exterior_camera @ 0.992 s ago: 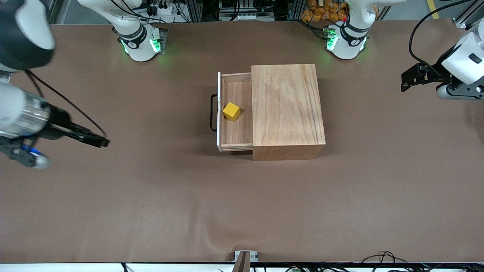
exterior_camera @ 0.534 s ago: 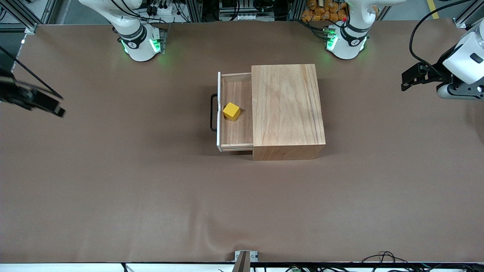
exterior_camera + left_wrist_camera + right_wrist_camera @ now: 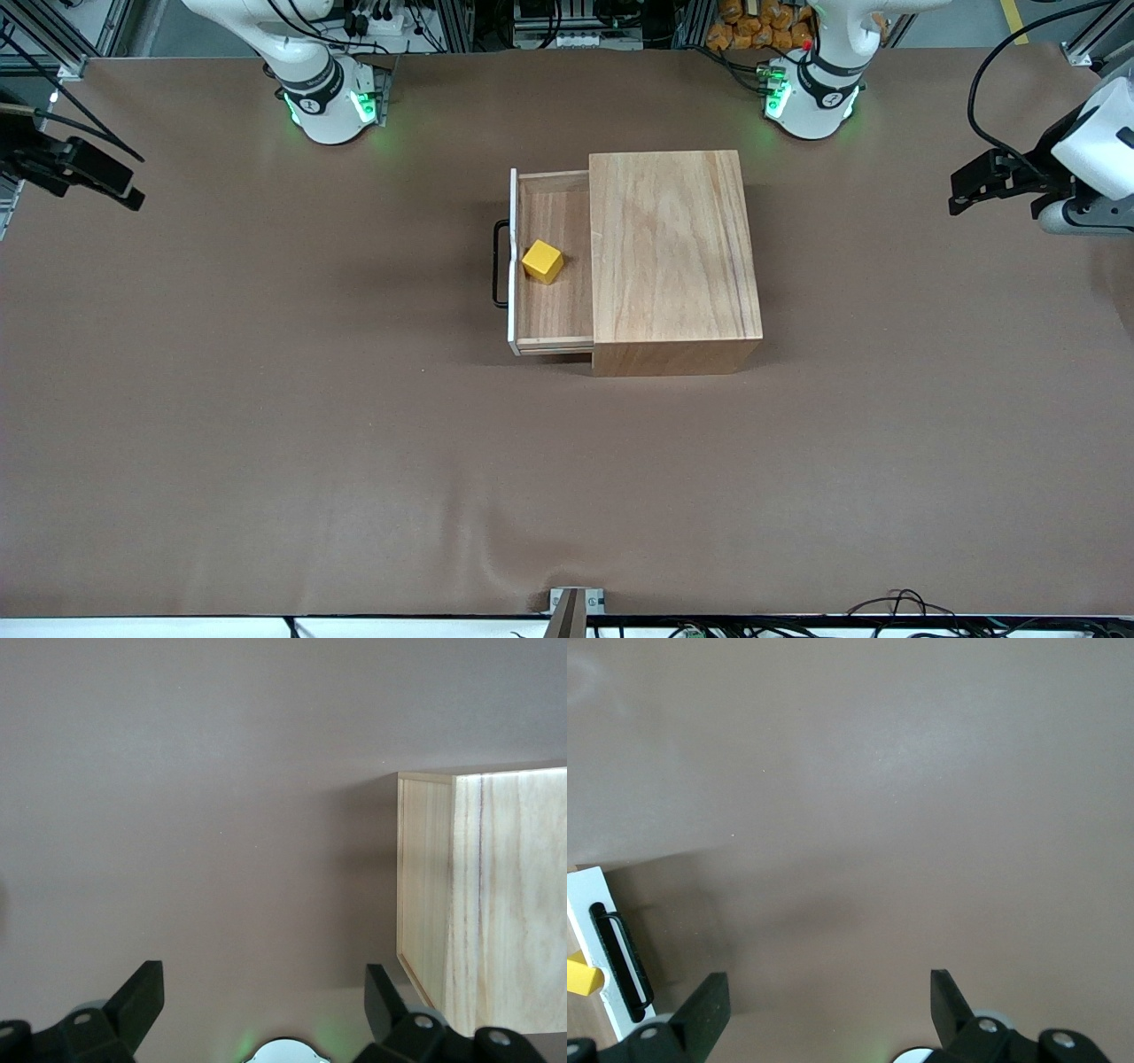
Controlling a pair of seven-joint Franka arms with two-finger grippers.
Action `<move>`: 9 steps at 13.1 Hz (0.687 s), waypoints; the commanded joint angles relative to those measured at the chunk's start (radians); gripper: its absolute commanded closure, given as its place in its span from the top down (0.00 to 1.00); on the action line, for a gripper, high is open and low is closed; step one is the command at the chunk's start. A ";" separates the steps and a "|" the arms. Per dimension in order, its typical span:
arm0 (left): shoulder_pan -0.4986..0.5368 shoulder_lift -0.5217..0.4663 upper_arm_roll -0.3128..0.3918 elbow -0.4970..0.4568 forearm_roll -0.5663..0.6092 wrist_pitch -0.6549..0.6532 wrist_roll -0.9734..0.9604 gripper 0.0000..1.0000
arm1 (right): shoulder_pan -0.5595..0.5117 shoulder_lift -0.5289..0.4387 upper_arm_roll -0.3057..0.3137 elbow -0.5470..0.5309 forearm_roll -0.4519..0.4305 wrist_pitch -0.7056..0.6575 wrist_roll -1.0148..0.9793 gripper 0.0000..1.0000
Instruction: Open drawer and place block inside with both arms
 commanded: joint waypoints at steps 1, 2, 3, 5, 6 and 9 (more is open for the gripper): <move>0.009 0.021 -0.001 0.010 -0.007 0.017 0.011 1.00 | 0.022 -0.001 -0.014 0.028 -0.027 0.010 -0.059 1.00; 0.015 0.021 -0.001 0.010 -0.004 0.023 0.011 1.00 | 0.023 0.005 -0.013 0.038 -0.048 0.009 -0.094 1.00; 0.015 0.021 0.000 0.010 -0.002 0.032 0.011 1.00 | 0.029 0.005 -0.013 0.038 -0.053 0.009 -0.101 1.00; 0.023 0.019 0.000 0.007 0.031 0.037 0.012 1.00 | 0.031 0.007 -0.013 0.032 -0.053 0.007 -0.102 1.00; 0.033 0.021 0.000 0.004 0.030 0.039 0.012 1.00 | 0.033 0.007 -0.013 0.024 -0.053 0.000 -0.101 1.00; 0.030 0.021 -0.007 0.006 0.033 0.037 0.009 1.00 | 0.040 0.010 -0.013 0.024 -0.053 -0.010 -0.101 1.00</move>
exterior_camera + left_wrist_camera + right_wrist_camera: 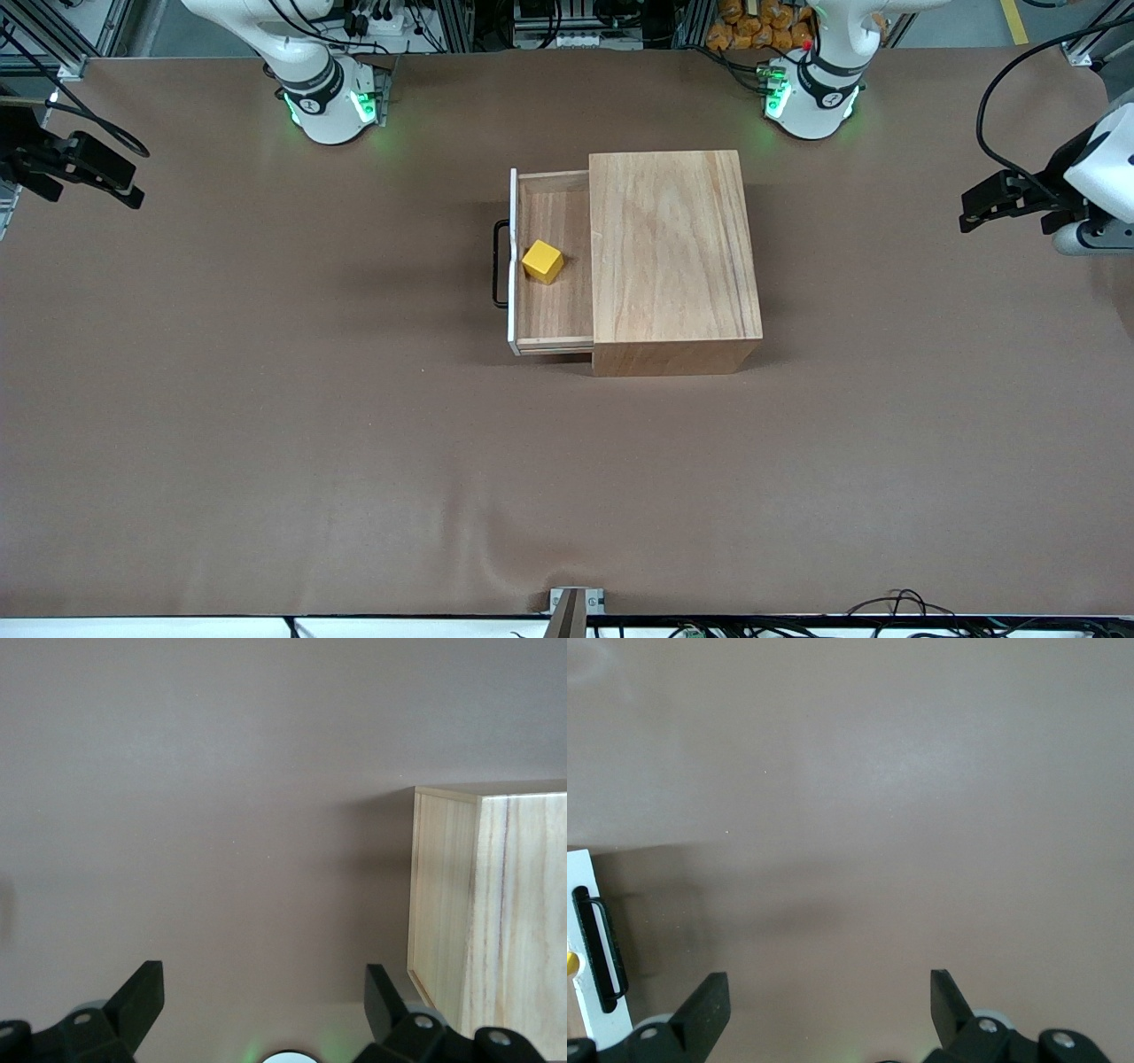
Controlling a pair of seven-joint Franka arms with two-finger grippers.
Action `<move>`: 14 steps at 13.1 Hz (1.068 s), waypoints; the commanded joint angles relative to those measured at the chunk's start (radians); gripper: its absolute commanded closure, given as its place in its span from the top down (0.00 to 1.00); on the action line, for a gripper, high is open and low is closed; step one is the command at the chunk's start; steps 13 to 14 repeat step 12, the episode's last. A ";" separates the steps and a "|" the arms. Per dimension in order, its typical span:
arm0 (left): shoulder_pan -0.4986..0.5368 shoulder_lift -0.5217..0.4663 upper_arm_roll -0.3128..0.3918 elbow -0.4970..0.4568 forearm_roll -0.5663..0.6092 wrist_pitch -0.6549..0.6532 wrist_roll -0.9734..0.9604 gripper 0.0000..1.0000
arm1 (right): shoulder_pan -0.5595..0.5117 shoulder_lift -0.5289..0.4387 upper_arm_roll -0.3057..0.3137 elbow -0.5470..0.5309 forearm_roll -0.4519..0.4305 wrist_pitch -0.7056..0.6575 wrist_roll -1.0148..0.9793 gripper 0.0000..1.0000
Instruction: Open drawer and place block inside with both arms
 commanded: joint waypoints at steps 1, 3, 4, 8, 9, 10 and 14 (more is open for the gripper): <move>0.010 -0.005 -0.013 0.010 0.020 0.003 0.012 1.00 | 0.021 0.013 -0.011 0.007 -0.021 -0.017 -0.011 1.00; 0.013 -0.008 -0.002 0.030 0.020 -0.003 0.009 1.00 | 0.024 0.015 -0.011 0.005 -0.021 -0.029 -0.011 1.00; 0.013 -0.007 -0.002 0.050 0.021 -0.017 0.008 1.00 | 0.024 0.015 -0.011 0.005 -0.021 -0.028 -0.011 1.00; 0.012 -0.003 -0.002 0.072 0.038 -0.045 0.008 1.00 | 0.023 0.013 -0.011 -0.001 -0.011 -0.008 -0.010 1.00; 0.012 -0.005 -0.001 0.073 0.038 -0.051 0.009 1.00 | 0.021 0.013 -0.011 -0.001 -0.006 0.000 -0.010 1.00; 0.012 -0.008 -0.002 0.081 0.037 -0.068 0.008 1.00 | 0.021 0.013 -0.011 -0.002 -0.003 0.006 -0.010 1.00; 0.010 -0.008 -0.005 0.093 0.037 -0.079 0.002 1.00 | 0.020 0.013 -0.011 -0.002 0.017 0.009 -0.010 1.00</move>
